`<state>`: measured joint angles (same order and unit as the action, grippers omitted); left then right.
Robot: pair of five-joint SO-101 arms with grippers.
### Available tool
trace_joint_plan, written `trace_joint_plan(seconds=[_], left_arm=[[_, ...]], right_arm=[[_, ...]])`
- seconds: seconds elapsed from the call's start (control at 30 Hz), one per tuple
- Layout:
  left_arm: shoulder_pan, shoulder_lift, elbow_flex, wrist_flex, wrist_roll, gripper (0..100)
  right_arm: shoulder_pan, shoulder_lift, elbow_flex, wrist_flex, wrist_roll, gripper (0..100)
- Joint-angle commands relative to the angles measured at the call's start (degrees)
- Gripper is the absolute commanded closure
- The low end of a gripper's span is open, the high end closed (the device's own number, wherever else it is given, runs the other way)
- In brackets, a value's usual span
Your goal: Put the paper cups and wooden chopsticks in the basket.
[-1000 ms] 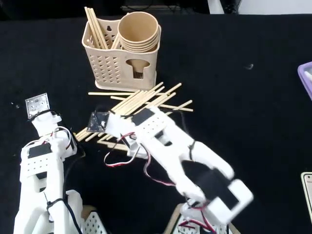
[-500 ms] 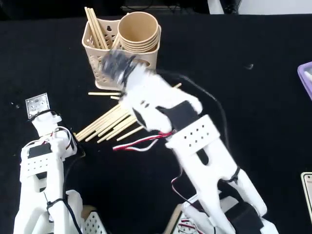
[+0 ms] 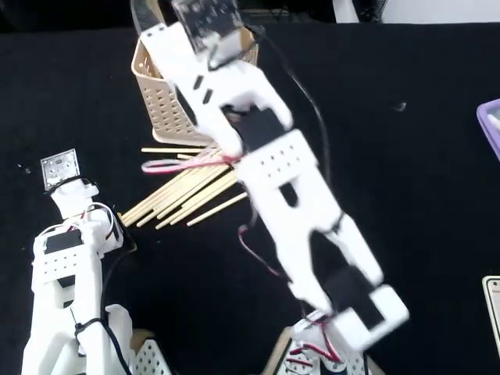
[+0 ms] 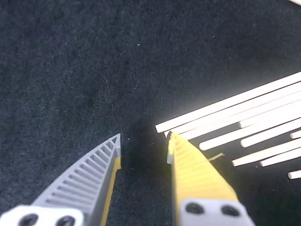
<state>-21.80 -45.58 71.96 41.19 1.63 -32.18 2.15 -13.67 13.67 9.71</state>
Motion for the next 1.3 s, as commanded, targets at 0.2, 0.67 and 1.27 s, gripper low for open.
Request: trace_joint_plan(seconds=[0.2, 0.67, 1.27], left_arm=[[-0.5, -1.4, -0.4, -0.7, 0.1, 83], [-0.2, -1.4, -0.4, -0.7, 0.1, 83], [-0.5, -1.4, -0.4, -0.7, 0.1, 83]], right_arm=[[1.9, 17.9, -22.9, 4.2, -0.3, 98.7], [0.4, 23.3, -45.1, 36.8, -0.4, 86.4], [-1.1, 23.3, -70.6, 87.7, -0.7, 86.4]])
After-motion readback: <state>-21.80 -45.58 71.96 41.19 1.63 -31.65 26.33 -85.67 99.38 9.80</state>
